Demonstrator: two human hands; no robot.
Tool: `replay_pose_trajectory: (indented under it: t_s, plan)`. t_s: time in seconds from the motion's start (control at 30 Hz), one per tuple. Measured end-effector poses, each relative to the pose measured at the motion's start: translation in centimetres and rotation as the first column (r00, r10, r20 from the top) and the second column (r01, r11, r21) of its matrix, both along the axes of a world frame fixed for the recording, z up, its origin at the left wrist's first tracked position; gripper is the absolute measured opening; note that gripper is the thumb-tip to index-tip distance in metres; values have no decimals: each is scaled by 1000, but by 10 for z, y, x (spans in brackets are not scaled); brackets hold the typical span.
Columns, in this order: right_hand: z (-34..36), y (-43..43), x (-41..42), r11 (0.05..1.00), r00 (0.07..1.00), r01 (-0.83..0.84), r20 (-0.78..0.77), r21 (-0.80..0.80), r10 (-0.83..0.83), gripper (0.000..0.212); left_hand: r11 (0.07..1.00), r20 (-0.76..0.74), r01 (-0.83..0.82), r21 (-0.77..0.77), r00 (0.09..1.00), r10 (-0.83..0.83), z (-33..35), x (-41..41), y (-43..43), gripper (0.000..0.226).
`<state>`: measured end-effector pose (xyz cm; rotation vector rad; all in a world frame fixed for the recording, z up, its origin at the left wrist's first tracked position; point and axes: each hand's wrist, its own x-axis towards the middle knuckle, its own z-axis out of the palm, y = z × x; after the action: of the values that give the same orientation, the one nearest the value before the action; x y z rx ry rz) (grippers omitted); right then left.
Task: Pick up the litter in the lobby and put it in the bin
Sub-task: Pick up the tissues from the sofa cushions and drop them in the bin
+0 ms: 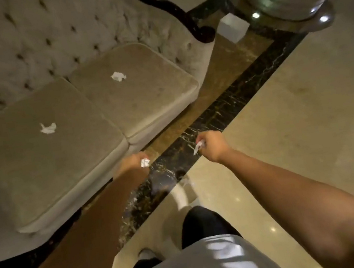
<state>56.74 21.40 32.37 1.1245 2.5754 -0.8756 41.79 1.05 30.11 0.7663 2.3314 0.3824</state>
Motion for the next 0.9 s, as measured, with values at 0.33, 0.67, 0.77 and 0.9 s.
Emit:
replay_pose_trajectory:
  t_s: [0.33,0.67,0.77,0.9]
  plan:
    - [9,178,203,931,919,359,-150,-68,-366,15,970,-52,241,15,969,-240,24,174,212,28]
    - [25,391,280,904,880,423,-212,-60,-426,24,873,-85,486,40,872,-482,53,232,490,20]
    - [22,469,270,902,875,427,-220,-67,-431,19,861,-86,508,25,859,-505,33,222,579,22]
    - [28,577,256,894,876,441,-176,-81,-449,11,868,-56,496,15,867,-495,17,195,691,22]
